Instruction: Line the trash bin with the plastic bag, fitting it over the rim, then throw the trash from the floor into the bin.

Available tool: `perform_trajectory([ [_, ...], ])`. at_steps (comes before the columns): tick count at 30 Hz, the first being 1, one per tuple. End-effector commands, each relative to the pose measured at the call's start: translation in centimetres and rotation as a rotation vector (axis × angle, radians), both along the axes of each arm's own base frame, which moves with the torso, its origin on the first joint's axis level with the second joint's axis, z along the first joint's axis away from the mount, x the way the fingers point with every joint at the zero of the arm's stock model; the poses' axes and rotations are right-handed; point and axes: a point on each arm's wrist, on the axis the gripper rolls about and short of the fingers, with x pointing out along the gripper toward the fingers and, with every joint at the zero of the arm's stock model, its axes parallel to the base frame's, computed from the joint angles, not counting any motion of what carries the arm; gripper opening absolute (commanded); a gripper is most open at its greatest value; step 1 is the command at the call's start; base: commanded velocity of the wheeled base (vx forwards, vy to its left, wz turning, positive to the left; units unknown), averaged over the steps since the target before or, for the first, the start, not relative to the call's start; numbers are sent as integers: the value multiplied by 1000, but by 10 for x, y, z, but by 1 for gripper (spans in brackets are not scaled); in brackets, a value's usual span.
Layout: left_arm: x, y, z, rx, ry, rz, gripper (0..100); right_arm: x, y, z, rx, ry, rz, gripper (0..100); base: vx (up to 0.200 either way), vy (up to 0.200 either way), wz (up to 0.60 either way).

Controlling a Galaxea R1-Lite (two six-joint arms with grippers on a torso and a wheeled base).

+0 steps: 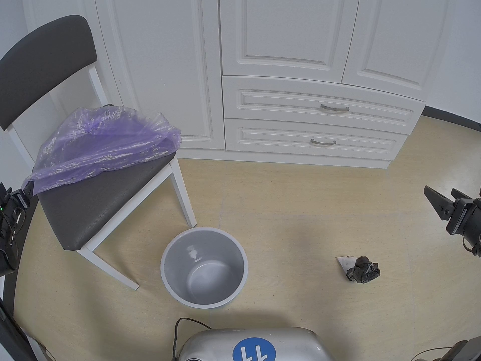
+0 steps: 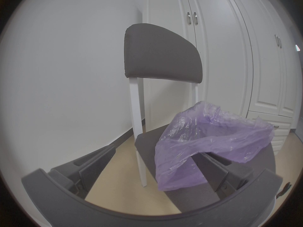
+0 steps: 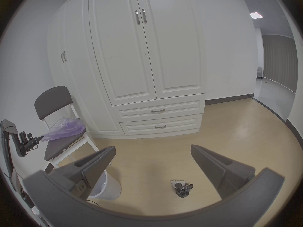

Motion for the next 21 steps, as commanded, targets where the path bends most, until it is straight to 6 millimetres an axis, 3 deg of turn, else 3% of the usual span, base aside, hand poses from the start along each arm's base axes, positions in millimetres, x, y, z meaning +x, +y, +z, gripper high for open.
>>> perform_trajectory([
  [1, 1, 9, -9, -3, 21, 19, 100, 0, 0, 0, 0, 0, 1, 100, 0, 0, 0],
  [15, -5, 16, -10, -1, 26, -12, 100, 1, 0, -1, -1, 6, 1, 100, 0, 0, 0],
  [16, -5, 16, -10, -1, 26, -12, 0, 1, 0, -1, -1, 6, 1, 100, 0, 0, 0],
  [21, -4, 15, -12, -6, 32, -18, 0, 0, 0, 0, 0, 1, 1, 100, 0, 0, 0],
])
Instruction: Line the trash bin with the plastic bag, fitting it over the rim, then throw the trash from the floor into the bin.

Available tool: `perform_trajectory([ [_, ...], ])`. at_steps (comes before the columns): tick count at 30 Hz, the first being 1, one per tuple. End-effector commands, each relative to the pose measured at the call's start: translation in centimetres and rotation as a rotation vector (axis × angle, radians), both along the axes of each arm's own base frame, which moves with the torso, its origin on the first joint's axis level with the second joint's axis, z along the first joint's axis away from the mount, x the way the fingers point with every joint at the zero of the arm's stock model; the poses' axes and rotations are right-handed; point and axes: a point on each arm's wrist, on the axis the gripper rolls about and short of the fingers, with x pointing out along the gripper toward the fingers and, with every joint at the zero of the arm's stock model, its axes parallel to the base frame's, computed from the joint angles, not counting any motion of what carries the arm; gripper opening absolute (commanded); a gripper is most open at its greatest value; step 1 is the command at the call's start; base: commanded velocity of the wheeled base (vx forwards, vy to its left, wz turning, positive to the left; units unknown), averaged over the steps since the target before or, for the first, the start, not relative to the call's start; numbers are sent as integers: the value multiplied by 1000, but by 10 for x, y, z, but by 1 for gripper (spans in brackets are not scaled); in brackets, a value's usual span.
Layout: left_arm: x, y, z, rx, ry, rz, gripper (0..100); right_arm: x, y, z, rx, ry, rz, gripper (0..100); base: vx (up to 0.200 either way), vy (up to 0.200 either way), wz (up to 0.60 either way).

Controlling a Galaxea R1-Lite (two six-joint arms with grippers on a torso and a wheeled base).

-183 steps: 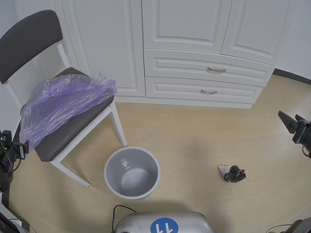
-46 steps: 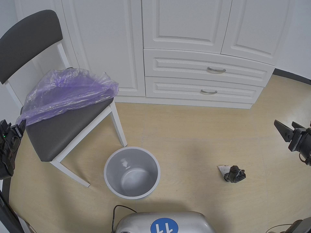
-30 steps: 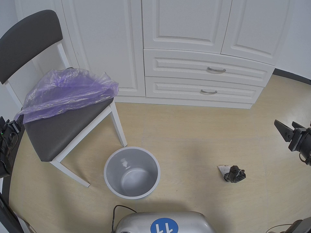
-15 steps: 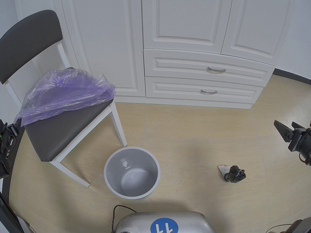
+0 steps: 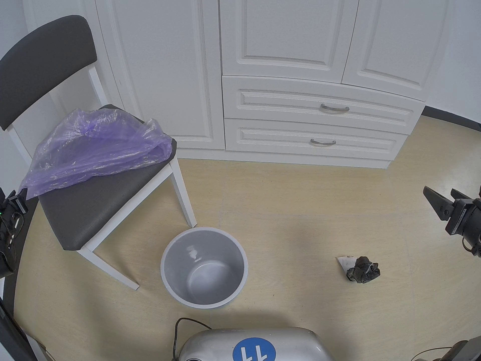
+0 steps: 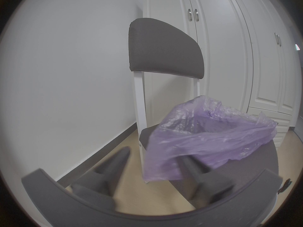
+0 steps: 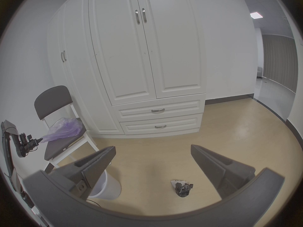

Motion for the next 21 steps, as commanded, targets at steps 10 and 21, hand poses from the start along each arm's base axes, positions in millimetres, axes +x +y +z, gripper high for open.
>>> perform_trajectory([
  [10, -5, -12, 6, 0, -1, -38, 0, 1, 0, -1, -3, 6, -2, 100, 0, 0, 0],
  [21, -32, -41, 30, 26, -24, -153, 0, -4, -1, 6, -69, -60, -6, 100, 0, 0, 0],
])
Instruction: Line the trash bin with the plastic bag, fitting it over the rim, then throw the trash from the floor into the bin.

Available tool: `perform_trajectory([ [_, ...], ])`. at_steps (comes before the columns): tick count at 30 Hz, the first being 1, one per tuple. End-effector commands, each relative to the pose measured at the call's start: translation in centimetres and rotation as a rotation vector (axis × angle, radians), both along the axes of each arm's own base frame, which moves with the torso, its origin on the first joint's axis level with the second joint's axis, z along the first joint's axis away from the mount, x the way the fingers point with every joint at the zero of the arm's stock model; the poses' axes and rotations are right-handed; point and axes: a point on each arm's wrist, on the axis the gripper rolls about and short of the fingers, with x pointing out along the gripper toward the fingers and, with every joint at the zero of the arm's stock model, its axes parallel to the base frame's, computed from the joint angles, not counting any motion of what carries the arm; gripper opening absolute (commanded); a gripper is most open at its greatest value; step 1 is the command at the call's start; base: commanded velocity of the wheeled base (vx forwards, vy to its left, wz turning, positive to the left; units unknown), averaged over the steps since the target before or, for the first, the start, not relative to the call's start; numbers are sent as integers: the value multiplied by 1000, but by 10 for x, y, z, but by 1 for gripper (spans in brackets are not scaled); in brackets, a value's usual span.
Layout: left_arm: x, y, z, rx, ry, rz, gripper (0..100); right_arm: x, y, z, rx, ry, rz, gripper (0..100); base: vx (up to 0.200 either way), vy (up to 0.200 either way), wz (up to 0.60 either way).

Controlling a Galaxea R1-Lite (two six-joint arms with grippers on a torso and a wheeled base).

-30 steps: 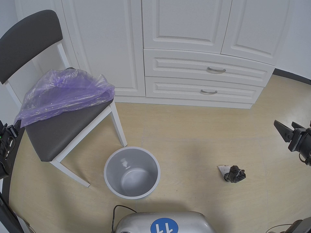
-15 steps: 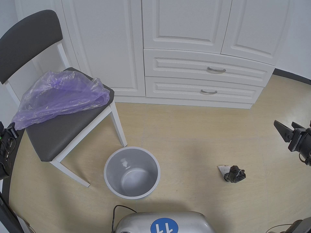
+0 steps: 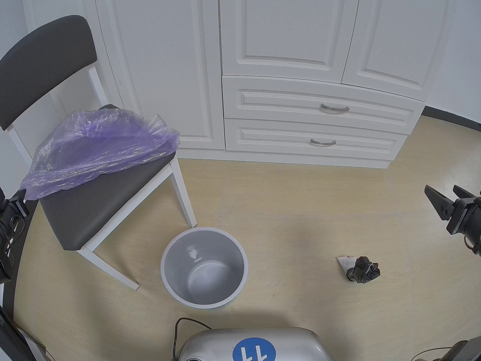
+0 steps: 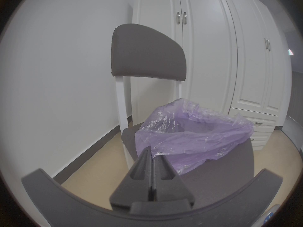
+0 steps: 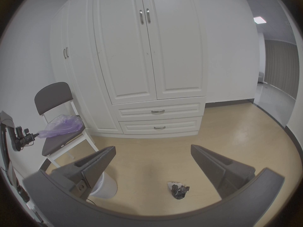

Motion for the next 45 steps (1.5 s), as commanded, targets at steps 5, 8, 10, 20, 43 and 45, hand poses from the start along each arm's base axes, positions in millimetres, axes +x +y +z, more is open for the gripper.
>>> perform_trajectory([
  [5, -21, -36, 39, 62, -92, -64, 0, -4, 3, 8, -39, -76, -23, 100, 0, 0, 0],
  [8, -27, -53, 54, 66, -145, -102, 0, -9, 14, 3, -53, -63, 39, 100, 0, 0, 0],
  [10, -31, -64, 65, 76, -186, -132, 0, -14, 27, -8, -94, -26, 99, 100, 0, 0, 0],
  [20, -62, -105, 98, 93, -323, -241, 0, -7, 34, -18, -121, -28, 53, 100, 0, 0, 0],
  [43, -97, -164, 105, 74, -396, -507, 0, -15, 37, -33, -134, 8, 113, 100, 0, 0, 0],
  [45, -98, -167, 104, 70, -399, -530, 0, -13, 38, -32, -132, 10, 112, 100, 0, 0, 0],
])
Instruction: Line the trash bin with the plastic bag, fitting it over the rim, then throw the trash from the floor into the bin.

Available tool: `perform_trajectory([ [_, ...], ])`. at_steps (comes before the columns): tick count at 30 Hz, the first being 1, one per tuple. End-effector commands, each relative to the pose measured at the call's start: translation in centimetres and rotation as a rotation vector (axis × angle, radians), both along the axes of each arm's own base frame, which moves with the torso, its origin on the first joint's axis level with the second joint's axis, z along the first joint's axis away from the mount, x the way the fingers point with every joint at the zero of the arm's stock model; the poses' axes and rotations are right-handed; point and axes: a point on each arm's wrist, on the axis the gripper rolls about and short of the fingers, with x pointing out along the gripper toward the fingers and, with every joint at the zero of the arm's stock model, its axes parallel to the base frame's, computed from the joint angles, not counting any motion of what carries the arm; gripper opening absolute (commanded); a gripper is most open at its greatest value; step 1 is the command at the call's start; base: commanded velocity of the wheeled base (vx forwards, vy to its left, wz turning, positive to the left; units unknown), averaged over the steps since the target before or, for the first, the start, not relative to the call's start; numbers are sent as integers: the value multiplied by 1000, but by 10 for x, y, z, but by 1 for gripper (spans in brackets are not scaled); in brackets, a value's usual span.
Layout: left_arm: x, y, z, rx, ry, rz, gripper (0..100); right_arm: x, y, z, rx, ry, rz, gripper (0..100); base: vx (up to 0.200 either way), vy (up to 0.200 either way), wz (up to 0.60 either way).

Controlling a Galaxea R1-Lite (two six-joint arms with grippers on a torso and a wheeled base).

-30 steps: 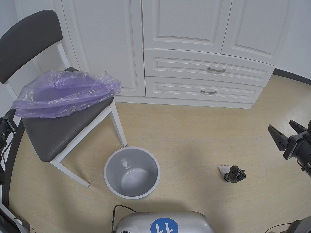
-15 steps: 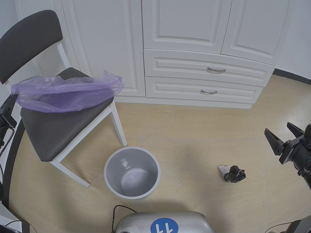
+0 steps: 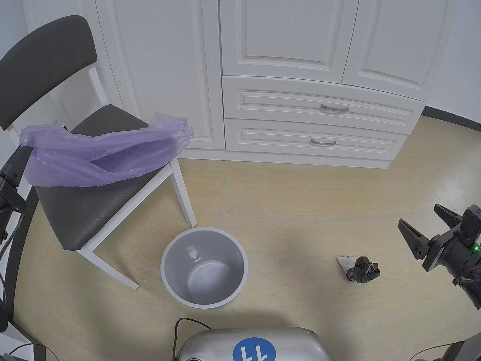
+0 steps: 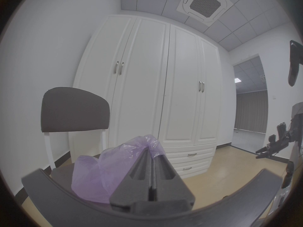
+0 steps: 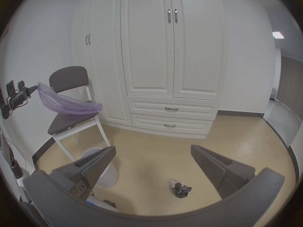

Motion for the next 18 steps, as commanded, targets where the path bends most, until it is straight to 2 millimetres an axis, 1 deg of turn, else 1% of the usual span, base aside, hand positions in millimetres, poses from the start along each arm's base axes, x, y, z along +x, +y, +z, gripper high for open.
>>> perform_trajectory([
  [1, -6, -7, 1, 3, -16, -43, 0, 3, 2, -2, -7, 14, 1, 100, 0, 0, 0],
  [5, -8, -14, -3, 1, -2, -92, 0, 5, 3, -2, -15, 10, 0, 100, 0, 0, 0],
  [7, -12, -19, 4, 8, -40, -125, 0, 6, 4, 5, -20, -38, 3, 100, 0, 0, 0],
  [8, -12, -19, 4, 8, -40, -125, 0, 6, 4, 5, -20, -38, 3, 100, 0, 0, 0],
  [9, -8, -25, 14, 18, -65, -171, 0, 14, 9, 16, -49, -96, 6, 100, 0, 0, 0],
  [10, -5, -28, 20, 20, -67, -194, 0, 19, 12, 21, -72, -115, 7, 100, 0, 0, 0],
  [11, -5, -28, 20, 20, -67, -194, 0, 19, 12, 21, -72, -115, 7, 100, 0, 0, 0],
  [12, 0, -39, 25, 17, 19, -271, 0, 33, 20, 29, -133, -144, 6, 100, 0, 0, 0],
  [14, -3, -47, 29, 29, 116, -320, 0, 43, 27, 33, -158, -150, 9, 100, 0, 0, 0],
  [16, -8, -50, 34, 27, 244, -337, 0, 48, 33, 30, -159, -137, 32, 100, 0, 0, 0],
  [17, -10, -50, 37, 26, 262, -339, 0, 48, 35, 30, -158, -135, 43, 100, 0, 0, 0],
  [18, -17, -51, 50, 25, 314, -343, 0, 47, 42, 28, -135, -129, 84, 100, 0, 0, 0],
])
